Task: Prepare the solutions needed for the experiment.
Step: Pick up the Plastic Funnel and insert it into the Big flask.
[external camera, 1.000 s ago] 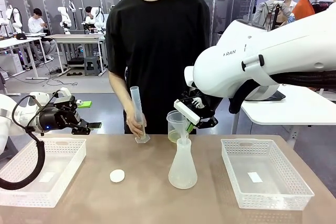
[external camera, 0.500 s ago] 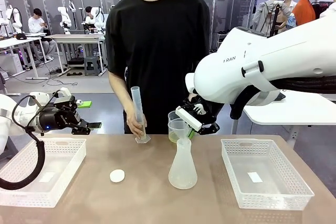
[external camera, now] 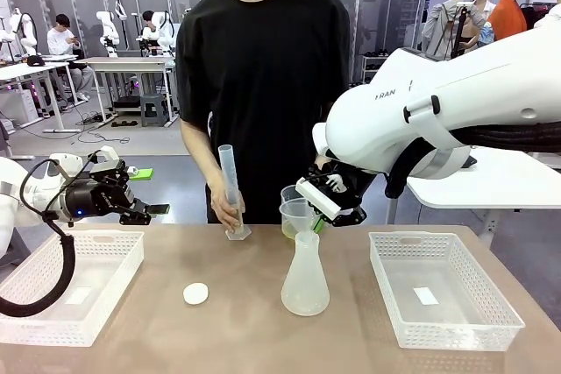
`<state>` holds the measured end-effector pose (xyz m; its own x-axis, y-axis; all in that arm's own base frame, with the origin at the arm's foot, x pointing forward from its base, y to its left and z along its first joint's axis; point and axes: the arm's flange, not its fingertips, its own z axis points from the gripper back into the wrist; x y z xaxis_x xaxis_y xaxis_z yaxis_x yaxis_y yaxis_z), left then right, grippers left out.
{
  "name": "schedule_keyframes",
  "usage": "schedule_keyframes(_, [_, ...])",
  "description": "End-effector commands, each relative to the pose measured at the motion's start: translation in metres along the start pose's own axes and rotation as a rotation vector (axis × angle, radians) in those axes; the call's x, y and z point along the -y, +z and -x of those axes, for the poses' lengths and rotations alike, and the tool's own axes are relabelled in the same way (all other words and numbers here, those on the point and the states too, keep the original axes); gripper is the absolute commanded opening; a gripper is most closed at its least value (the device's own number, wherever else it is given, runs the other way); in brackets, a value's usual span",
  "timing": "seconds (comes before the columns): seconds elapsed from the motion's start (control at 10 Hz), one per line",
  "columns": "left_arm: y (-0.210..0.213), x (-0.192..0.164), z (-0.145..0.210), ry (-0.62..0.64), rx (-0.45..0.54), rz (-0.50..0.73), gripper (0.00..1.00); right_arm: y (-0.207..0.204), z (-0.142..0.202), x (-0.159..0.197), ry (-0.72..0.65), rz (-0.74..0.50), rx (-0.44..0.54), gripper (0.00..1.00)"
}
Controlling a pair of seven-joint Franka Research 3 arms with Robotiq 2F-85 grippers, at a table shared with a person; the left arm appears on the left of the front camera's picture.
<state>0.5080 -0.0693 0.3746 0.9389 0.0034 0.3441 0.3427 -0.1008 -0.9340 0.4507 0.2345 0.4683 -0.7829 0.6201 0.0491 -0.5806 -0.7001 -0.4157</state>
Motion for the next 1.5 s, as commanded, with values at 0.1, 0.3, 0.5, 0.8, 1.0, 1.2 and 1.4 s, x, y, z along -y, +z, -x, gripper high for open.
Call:
schedule_keyframes(0.1, [0.0001, 0.0001, -0.0009, -0.017, -0.006, 0.019, 1.0, -0.0049, 0.006, -0.0077, 0.028, 0.02, 0.024, 0.03])
schedule_keyframes(0.3, [0.0001, 0.0001, -0.0009, -0.017, -0.006, 0.019, 1.0, -0.0054, 0.007, -0.0092, 0.043, 0.032, 0.044, 0.06])
schedule_keyframes(0.5, [0.0001, 0.0001, -0.0009, -0.017, -0.006, 0.019, 1.0, -0.0069, 0.009, -0.0112, 0.047, 0.044, 0.063, 0.14])
schedule_keyframes(0.8, [0.0001, 0.0001, -0.0009, -0.017, -0.006, 0.019, 1.0, -0.0105, 0.0109, -0.0149, 0.051, 0.039, 0.077, 0.37])
schedule_keyframes(1.0, [0.0001, 0.0001, -0.0009, -0.017, -0.006, 0.019, 1.0, -0.0084, 0.0091, -0.0159, 0.061, 0.025, 0.074, 0.57])
schedule_keyframes(1.2, [0.0001, 0.0001, -0.0009, -0.017, -0.006, 0.019, 1.0, -0.0081, 0.0074, -0.0092, 0.033, 0.019, 0.056, 0.57])
schedule_keyframes(1.4, [0.0001, 0.0001, -0.0009, -0.017, -0.006, 0.019, 1.0, -0.0081, 0.0074, -0.0092, 0.033, 0.019, 0.056, 0.57])
